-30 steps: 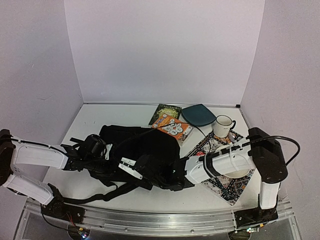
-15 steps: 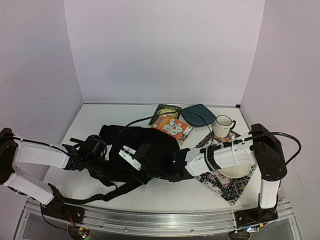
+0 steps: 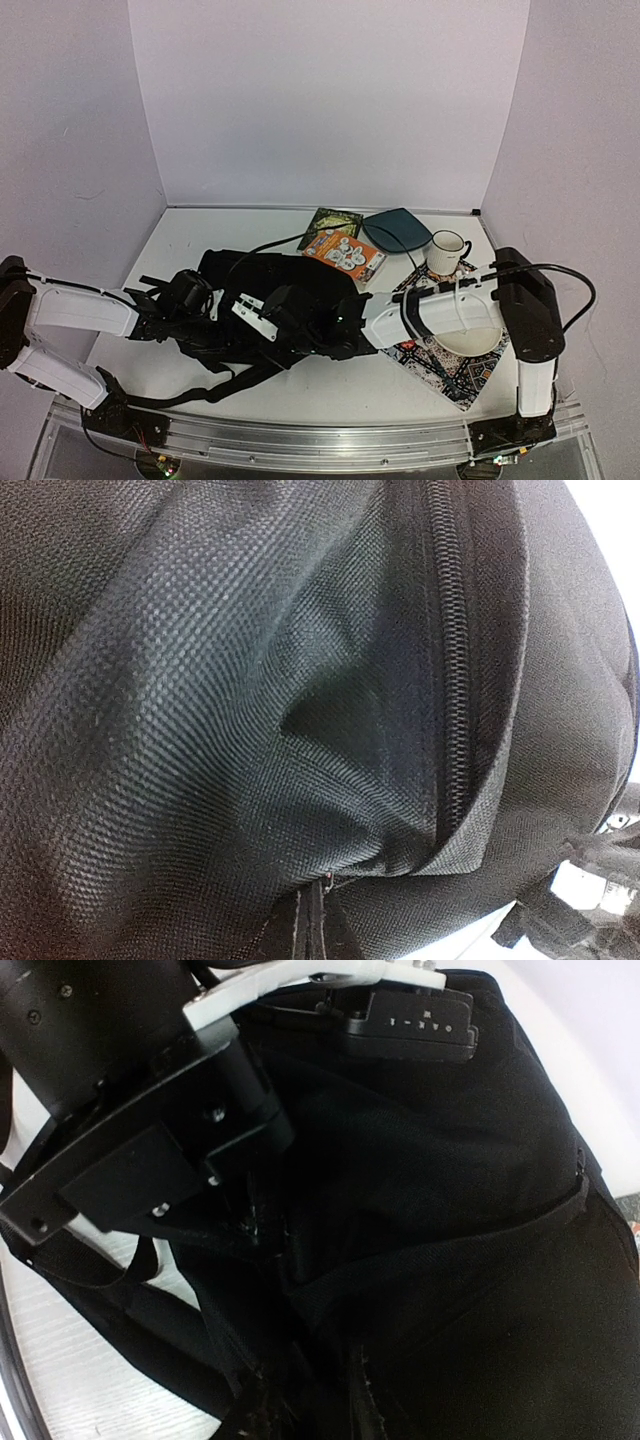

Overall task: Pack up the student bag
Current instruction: Grab the largest pocket of the student bag.

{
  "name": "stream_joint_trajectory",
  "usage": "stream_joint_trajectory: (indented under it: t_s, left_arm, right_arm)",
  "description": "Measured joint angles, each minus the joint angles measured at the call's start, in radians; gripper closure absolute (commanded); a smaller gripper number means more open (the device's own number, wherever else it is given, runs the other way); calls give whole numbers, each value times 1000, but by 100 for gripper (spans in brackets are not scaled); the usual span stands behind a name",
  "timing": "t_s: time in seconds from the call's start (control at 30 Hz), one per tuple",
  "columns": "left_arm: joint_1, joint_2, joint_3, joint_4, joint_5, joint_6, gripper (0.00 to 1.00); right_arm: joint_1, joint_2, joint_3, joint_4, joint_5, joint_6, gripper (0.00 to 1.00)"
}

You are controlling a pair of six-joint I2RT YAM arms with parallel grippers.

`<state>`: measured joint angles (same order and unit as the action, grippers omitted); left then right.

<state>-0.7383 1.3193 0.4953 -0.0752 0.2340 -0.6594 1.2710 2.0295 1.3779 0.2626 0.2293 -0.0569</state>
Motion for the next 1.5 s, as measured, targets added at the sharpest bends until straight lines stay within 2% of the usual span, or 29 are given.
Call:
stream_joint_trajectory:
  t_s: [0.1,0.3,0.43,0.87,1.23,1.5]
  left_arm:
    - [0,0,0,-1,0,0,100]
    - [1,0,0,-1,0,0,100]
    - [1,0,0,-1,2,0,100]
    - [3,0,0,-2,7,-1,100]
    - [3,0,0,-2,7,-1,100]
    - [3,0,0,-3,7,-1,100]
  right_arm:
    - [8,-39,-20,-21,2,-6,69]
    - [38,-108,-32,-53,5,-38,80]
    - [51,-93,-24,-90,6,-72,82]
    - [52,40,64,-130,44,-172,78]
    - [54,67,95,-135,145,-206,75]
    - [54,67,95,-134,196,-210,67]
